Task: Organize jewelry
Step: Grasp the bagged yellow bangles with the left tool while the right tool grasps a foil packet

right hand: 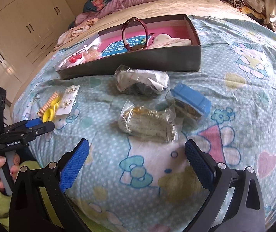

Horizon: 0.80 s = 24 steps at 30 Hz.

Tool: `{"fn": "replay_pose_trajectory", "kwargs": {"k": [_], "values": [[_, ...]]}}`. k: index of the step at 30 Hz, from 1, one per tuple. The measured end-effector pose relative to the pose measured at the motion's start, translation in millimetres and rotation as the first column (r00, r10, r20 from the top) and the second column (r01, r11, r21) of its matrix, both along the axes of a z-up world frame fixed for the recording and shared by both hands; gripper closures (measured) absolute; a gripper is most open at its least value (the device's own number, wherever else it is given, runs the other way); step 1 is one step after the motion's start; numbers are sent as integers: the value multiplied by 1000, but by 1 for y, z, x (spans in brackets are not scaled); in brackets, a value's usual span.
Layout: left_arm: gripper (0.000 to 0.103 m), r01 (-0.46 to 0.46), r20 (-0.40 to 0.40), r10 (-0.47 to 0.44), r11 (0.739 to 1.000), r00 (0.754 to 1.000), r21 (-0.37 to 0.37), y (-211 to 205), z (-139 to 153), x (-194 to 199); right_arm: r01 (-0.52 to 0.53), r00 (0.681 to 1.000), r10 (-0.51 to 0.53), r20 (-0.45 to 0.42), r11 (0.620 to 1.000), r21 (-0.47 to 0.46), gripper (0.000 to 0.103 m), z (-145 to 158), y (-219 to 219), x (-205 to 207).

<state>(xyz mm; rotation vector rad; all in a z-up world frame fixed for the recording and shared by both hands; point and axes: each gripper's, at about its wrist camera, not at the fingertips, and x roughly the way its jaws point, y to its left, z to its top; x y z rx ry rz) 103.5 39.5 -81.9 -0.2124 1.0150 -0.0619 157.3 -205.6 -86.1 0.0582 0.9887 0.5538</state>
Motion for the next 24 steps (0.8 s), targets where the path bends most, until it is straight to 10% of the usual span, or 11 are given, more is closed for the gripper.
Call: {"fn": "replay_pose_trajectory", "kwargs": {"k": [24], "values": [[65, 7, 12, -7, 999, 1000, 35, -1, -3, 19, -113, 980, 122, 159, 992, -64, 32, -10, 48, 24]]}}
